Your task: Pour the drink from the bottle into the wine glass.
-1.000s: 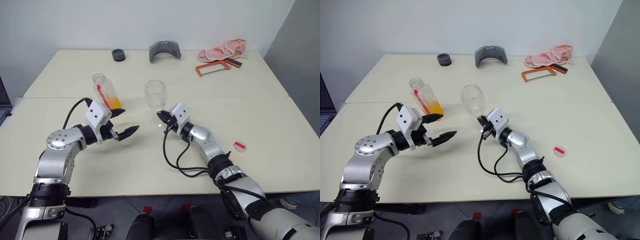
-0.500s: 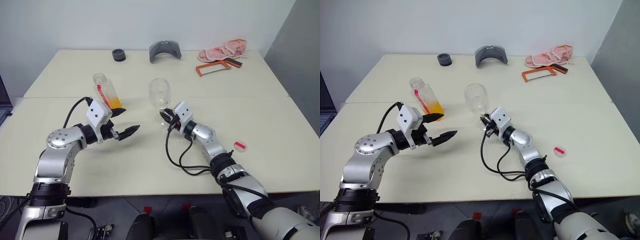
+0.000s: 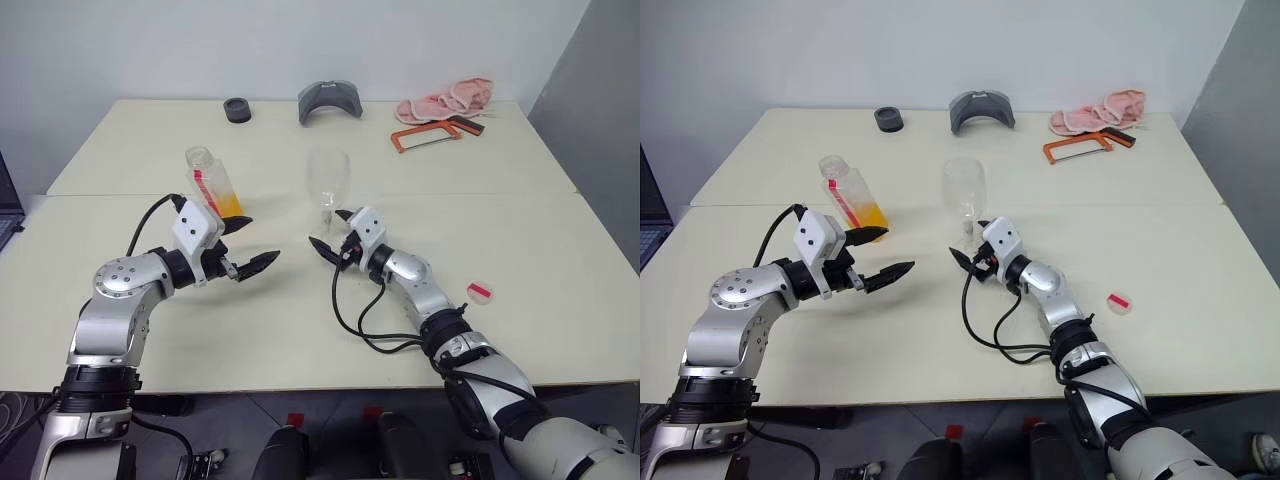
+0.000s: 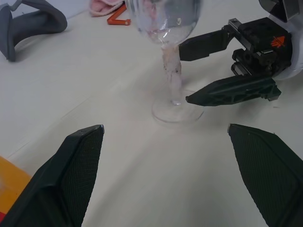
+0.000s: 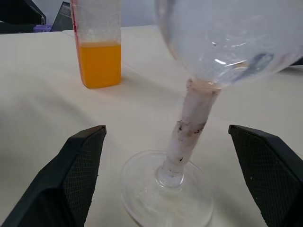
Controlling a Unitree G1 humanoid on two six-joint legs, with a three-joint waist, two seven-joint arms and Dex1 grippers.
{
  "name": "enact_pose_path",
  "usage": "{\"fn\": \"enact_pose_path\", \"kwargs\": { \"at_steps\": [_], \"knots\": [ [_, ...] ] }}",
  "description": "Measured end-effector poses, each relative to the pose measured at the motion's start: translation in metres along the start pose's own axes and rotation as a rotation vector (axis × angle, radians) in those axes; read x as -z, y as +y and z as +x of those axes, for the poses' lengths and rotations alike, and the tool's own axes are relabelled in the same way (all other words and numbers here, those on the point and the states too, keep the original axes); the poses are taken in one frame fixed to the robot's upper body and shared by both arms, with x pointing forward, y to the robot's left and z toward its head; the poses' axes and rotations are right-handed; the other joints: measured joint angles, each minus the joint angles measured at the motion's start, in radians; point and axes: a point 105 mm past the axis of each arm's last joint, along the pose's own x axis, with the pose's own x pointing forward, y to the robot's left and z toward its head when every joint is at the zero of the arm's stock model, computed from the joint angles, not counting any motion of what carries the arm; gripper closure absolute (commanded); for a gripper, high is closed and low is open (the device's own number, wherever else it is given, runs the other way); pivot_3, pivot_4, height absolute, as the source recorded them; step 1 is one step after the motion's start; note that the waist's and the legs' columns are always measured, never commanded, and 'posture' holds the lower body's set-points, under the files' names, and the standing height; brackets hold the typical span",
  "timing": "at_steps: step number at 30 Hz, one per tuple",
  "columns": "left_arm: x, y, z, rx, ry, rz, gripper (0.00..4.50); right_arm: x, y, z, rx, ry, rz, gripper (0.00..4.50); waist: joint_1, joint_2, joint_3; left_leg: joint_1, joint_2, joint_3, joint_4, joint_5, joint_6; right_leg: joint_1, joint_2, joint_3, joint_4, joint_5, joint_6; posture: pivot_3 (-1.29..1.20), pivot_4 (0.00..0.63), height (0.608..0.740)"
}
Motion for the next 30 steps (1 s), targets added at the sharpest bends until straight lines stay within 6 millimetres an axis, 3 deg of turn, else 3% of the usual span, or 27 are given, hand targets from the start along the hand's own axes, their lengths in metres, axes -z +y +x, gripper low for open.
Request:
{"fn": "enact_pose_path", "kwargs": {
  "at_steps": [30],
  "knots": [
    [0.000,-0.001,0.000,0.011,-0.007,0.009,0.00,0.012,-0.002,-0.001,0.051,0.063,0.077,0.02,0.000,0.000,0.000,0.000,0.000,0.000,0.000,0.000,0.000,0.000,0.000,0.000,0.000,0.000,0.000,0.00,0.150,0.740]
  ]
}}
